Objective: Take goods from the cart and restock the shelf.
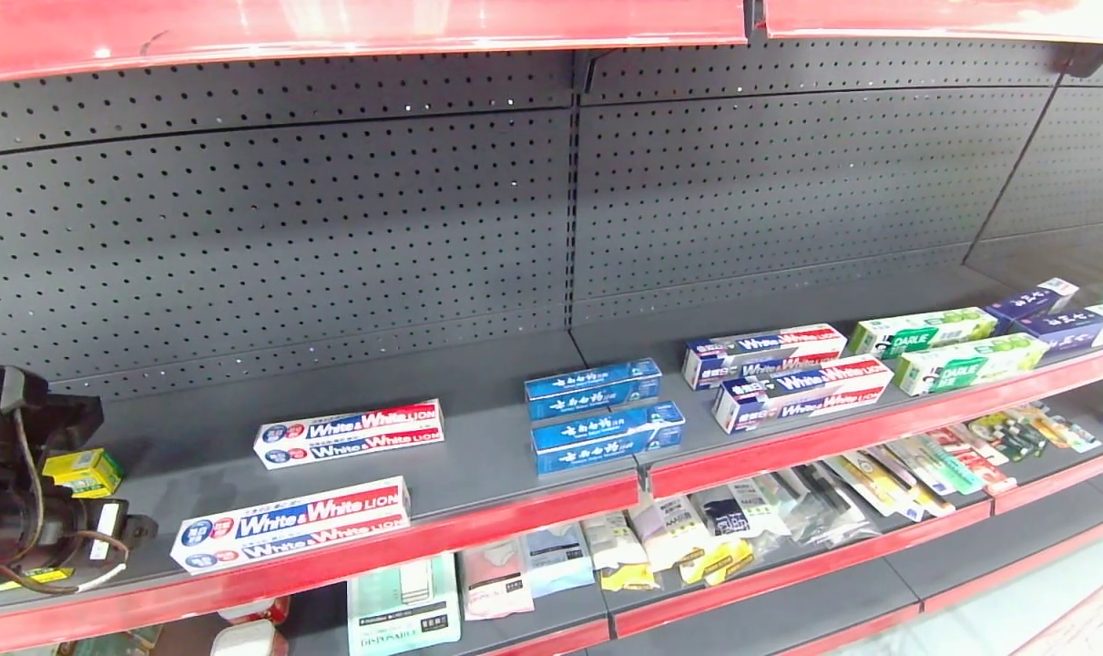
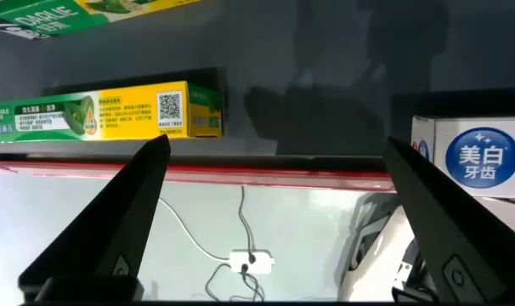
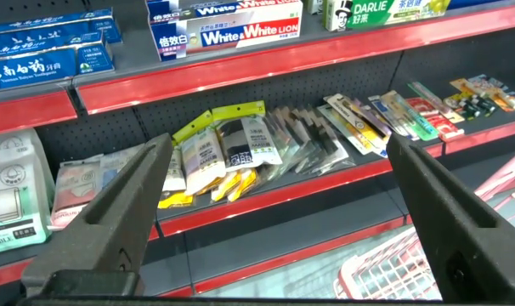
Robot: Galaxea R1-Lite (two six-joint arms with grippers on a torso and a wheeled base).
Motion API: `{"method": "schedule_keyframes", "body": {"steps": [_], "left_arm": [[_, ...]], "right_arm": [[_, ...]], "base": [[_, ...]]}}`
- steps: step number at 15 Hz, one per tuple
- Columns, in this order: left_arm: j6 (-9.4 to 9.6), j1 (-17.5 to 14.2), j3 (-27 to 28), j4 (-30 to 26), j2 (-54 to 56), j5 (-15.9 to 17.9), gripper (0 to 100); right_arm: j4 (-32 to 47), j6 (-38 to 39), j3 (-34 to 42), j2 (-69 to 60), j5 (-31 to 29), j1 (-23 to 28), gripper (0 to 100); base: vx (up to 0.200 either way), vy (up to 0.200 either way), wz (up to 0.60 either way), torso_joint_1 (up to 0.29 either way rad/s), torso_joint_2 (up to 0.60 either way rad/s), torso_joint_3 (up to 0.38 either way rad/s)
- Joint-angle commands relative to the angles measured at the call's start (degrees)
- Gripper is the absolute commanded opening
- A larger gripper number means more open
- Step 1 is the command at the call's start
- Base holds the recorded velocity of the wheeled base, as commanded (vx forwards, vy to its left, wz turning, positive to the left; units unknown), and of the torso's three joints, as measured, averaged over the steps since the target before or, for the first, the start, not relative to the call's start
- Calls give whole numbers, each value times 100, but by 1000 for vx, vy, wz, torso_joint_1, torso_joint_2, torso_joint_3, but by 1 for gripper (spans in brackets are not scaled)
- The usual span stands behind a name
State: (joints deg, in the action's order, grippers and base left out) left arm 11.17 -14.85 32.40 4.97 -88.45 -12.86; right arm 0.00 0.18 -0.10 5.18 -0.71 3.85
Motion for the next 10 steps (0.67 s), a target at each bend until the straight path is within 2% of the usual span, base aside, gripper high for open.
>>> {"method": "schedule_keyframes", "body": {"steps": [1, 10], "left_arm": [[0, 17, -32, 12, -67, -6, 100], [0, 26, -103, 100, -190, -6, 100]], "right_arm": [[9, -1, 1, 9, 0, 1, 100], [0, -1, 1, 9, 0, 1, 100]], "base": [[0, 0, 0, 0, 0, 0], [0, 0, 0, 0, 0, 0]]}}
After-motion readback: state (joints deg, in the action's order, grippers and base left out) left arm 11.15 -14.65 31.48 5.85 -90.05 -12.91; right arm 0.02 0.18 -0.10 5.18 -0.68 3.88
